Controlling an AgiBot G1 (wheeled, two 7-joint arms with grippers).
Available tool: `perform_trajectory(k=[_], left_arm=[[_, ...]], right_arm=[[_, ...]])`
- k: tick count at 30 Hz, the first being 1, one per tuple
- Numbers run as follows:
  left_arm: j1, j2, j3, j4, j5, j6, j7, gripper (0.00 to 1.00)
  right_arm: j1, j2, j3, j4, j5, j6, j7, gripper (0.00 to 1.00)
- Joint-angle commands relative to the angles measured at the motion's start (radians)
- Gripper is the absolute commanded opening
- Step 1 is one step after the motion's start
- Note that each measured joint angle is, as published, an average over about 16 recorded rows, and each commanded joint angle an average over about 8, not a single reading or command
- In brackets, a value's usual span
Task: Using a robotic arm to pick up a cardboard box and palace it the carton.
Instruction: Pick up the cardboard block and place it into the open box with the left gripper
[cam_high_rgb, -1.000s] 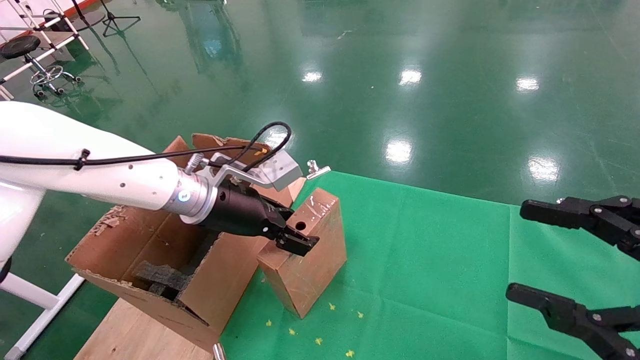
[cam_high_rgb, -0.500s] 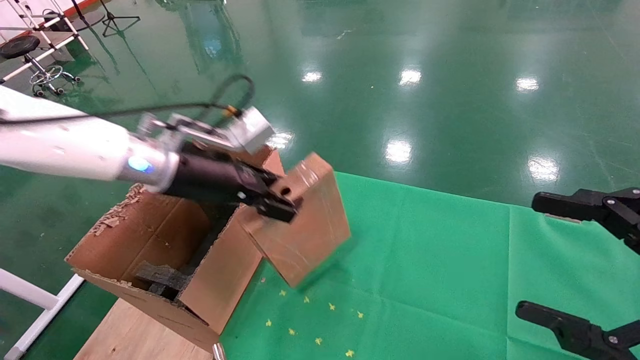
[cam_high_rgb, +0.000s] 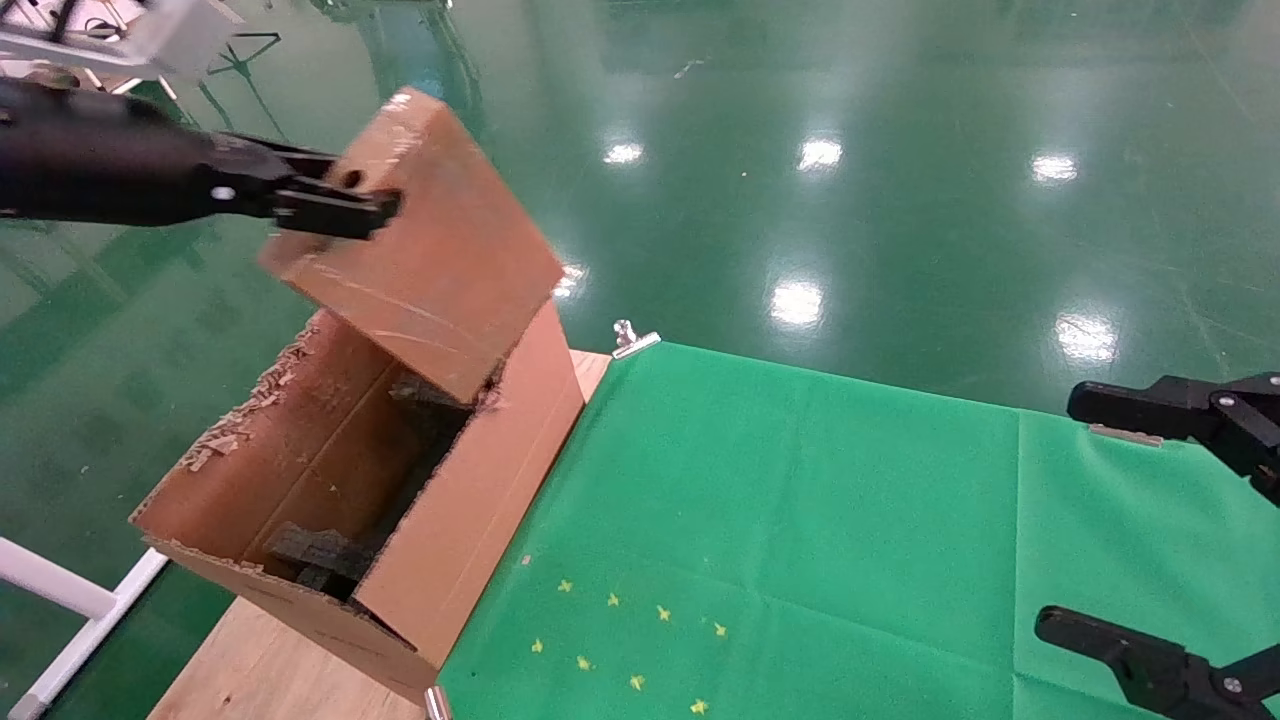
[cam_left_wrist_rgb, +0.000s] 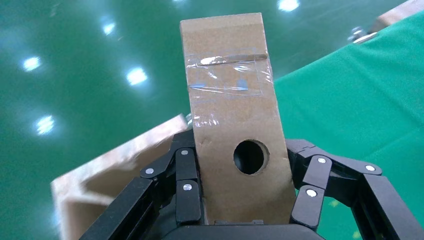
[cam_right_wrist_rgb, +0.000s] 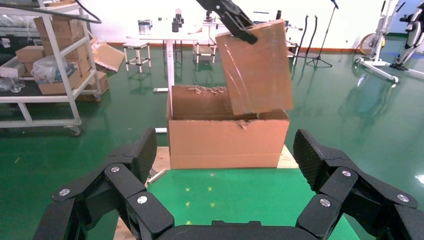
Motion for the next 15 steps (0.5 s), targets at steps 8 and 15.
perform_trajectory(k=[8, 15], left_arm=[[-0.088, 0.016, 0.064, 0.266, 0.164, -0.052, 0.187, 0.0], [-0.051, 0.083, 0.112, 0.453, 0.261, -0.206, 0.263, 0.0]], right_arm=[[0.0, 0.0, 0.0, 0.0, 0.0, 0.0, 0.0, 1.0], [0.0, 0.0, 0.0, 0.0, 0.0, 0.0, 0.0, 1.0]])
